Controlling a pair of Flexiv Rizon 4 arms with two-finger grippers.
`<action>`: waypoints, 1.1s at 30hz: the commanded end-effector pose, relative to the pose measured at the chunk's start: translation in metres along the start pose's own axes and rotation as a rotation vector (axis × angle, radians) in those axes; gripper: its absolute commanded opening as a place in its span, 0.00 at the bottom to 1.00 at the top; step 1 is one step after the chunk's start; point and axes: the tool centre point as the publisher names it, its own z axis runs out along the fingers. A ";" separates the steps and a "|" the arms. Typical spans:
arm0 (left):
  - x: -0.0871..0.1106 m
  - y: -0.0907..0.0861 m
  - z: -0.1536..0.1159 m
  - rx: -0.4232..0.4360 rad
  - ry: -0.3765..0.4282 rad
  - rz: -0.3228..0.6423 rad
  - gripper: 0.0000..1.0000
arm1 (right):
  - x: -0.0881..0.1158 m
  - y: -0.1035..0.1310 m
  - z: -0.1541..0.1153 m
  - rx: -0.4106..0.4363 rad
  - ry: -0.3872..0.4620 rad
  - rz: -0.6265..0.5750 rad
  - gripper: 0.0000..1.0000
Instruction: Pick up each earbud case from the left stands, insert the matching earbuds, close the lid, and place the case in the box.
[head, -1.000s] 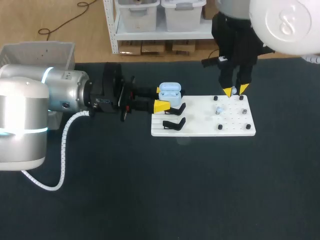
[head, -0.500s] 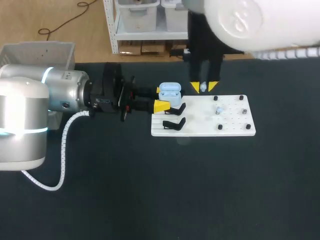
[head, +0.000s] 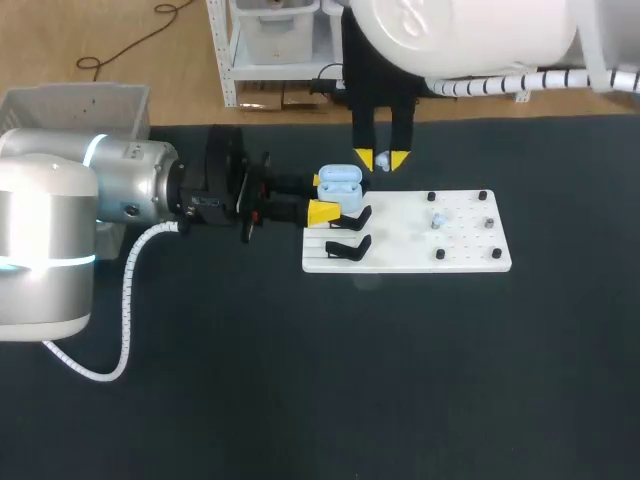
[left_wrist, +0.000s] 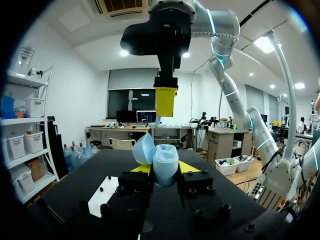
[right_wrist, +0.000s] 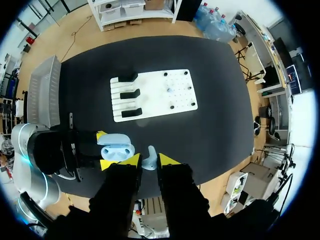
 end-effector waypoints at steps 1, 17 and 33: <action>0.000 0.000 0.000 0.000 0.000 0.001 0.00 | 0.002 -0.002 0.000 -0.003 -0.005 0.002 0.00; 0.000 0.000 0.000 0.000 0.000 0.001 0.00 | 0.001 0.019 -0.005 -0.010 0.130 0.153 0.00; 0.000 0.000 0.000 0.000 0.000 0.001 0.00 | 0.017 0.032 -0.001 0.027 0.124 0.259 0.00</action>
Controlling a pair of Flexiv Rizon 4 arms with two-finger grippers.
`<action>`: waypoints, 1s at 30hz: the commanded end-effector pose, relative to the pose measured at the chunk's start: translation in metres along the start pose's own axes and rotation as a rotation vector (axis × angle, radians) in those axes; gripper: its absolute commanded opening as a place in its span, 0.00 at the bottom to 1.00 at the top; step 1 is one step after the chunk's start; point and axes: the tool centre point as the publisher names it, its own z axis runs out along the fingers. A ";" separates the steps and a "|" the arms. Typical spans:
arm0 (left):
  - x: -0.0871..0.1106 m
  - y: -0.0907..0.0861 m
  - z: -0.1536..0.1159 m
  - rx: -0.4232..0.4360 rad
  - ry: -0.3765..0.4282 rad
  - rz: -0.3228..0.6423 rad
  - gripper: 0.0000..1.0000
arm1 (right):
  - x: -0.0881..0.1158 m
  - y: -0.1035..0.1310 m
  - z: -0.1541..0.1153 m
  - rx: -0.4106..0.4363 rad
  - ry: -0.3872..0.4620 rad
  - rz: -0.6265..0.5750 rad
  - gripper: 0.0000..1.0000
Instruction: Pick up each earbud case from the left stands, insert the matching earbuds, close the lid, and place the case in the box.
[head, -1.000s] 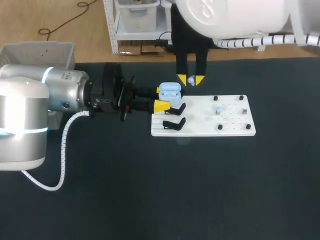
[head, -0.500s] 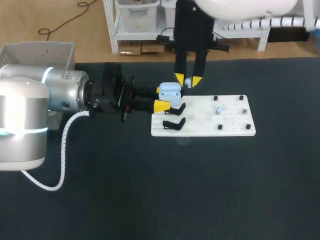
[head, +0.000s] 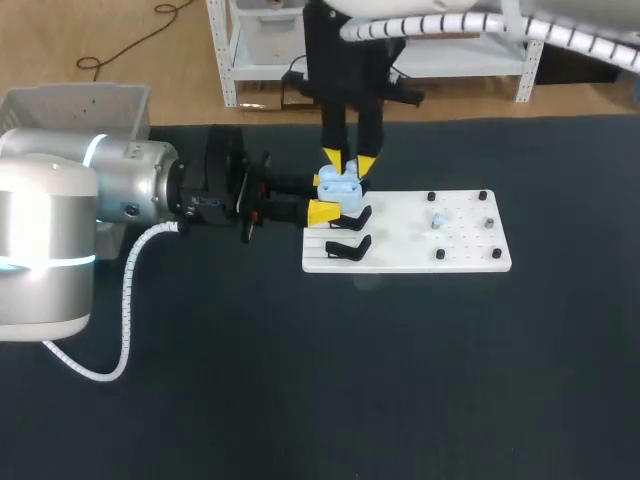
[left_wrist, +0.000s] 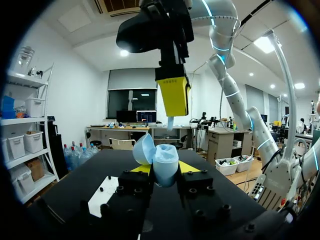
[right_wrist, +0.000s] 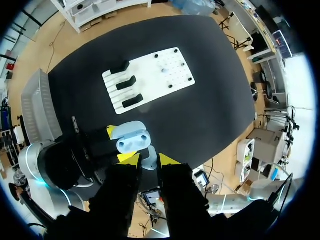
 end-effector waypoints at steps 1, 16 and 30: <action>0.000 0.000 0.000 0.000 0.000 0.001 0.00 | 0.003 -0.001 0.003 -0.004 -0.007 0.016 0.00; 0.000 0.000 0.000 0.000 0.000 0.001 0.00 | 0.012 0.004 0.006 -0.003 -0.046 0.075 0.00; 0.000 0.000 0.000 0.000 0.000 0.001 0.00 | 0.007 0.015 0.010 0.046 -0.109 0.076 0.00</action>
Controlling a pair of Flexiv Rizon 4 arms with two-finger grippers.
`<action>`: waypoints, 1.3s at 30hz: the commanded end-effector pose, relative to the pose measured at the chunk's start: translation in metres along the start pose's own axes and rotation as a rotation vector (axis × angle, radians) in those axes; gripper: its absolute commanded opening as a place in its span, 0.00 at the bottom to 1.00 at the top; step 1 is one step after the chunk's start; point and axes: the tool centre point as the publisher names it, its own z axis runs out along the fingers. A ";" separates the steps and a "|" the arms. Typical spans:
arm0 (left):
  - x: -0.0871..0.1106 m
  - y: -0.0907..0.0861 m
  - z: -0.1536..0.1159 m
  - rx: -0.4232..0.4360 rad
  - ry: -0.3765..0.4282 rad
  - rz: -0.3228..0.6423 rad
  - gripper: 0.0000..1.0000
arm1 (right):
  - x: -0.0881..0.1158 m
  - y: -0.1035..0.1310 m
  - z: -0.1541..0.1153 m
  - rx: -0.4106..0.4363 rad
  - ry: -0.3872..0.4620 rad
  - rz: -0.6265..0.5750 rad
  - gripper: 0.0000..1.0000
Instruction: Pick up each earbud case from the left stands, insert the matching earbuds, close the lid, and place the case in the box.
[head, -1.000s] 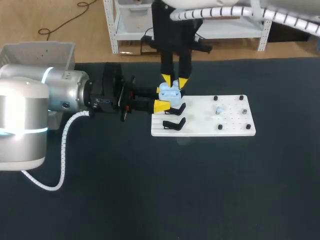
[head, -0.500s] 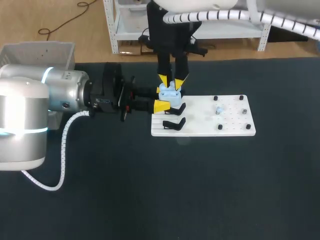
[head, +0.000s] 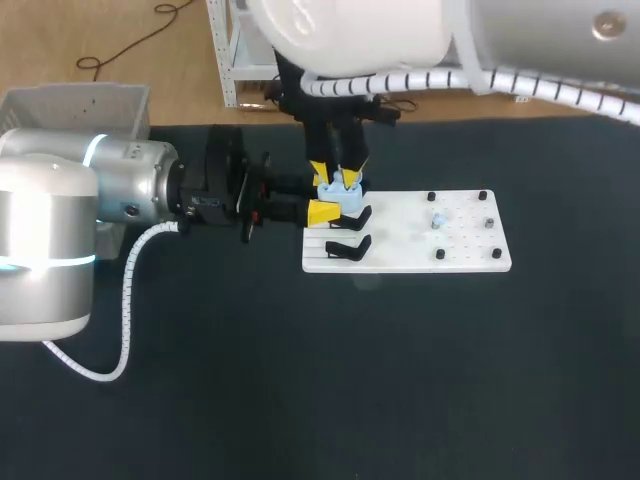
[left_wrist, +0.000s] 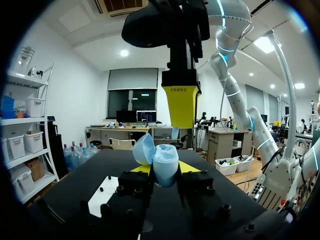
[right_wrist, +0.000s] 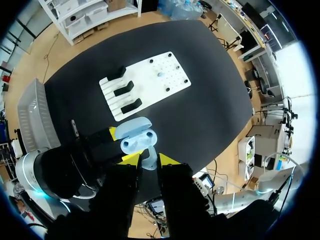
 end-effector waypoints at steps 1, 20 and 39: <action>0.000 0.000 0.000 0.000 0.000 0.001 0.00 | 0.000 0.004 0.000 0.011 -0.004 0.003 0.00; 0.000 0.000 0.000 0.000 0.000 0.001 0.00 | -0.012 0.006 0.011 0.026 0.009 0.033 0.00; 0.000 0.000 0.000 0.000 0.000 0.001 0.00 | -0.016 0.002 0.017 0.033 0.033 0.051 0.00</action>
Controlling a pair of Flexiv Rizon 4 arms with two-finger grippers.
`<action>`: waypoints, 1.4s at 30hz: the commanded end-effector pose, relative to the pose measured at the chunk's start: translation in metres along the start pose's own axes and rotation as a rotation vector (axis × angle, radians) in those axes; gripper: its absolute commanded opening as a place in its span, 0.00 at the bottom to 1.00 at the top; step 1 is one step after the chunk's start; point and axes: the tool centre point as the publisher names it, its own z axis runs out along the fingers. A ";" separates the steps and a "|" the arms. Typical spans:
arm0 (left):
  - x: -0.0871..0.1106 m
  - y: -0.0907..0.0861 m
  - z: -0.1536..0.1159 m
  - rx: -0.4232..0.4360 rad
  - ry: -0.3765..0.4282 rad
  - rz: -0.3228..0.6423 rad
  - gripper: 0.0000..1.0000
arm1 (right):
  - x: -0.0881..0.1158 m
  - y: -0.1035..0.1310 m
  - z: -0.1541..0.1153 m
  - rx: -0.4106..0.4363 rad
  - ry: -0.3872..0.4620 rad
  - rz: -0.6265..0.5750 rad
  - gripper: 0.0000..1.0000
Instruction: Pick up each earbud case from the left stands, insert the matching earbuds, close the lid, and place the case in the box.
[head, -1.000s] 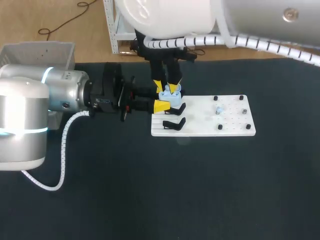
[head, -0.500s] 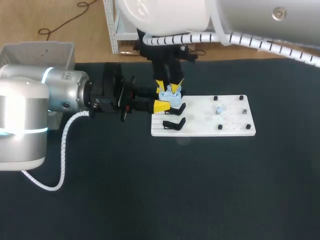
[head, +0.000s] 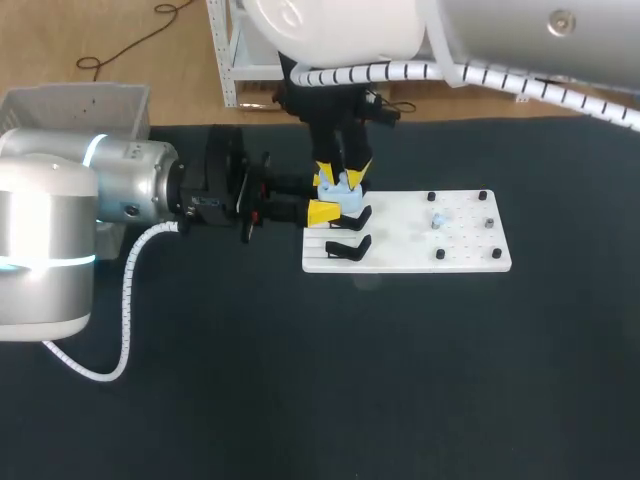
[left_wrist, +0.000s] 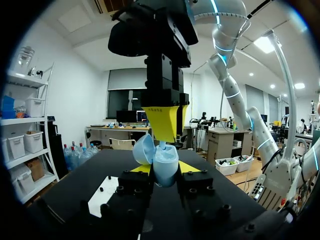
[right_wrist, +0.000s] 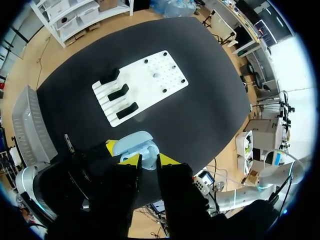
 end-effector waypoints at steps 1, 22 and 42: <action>0.000 0.000 0.000 -0.001 0.000 0.001 0.00 | -0.002 0.000 0.003 -0.004 0.004 0.003 0.00; 0.000 0.000 0.000 -0.001 0.000 0.001 0.00 | 0.007 -0.015 -0.017 -0.123 -0.026 -0.046 0.39; 0.000 0.000 0.000 -0.001 0.000 0.001 0.00 | -0.037 -0.084 -0.017 -0.489 -0.177 -0.373 0.51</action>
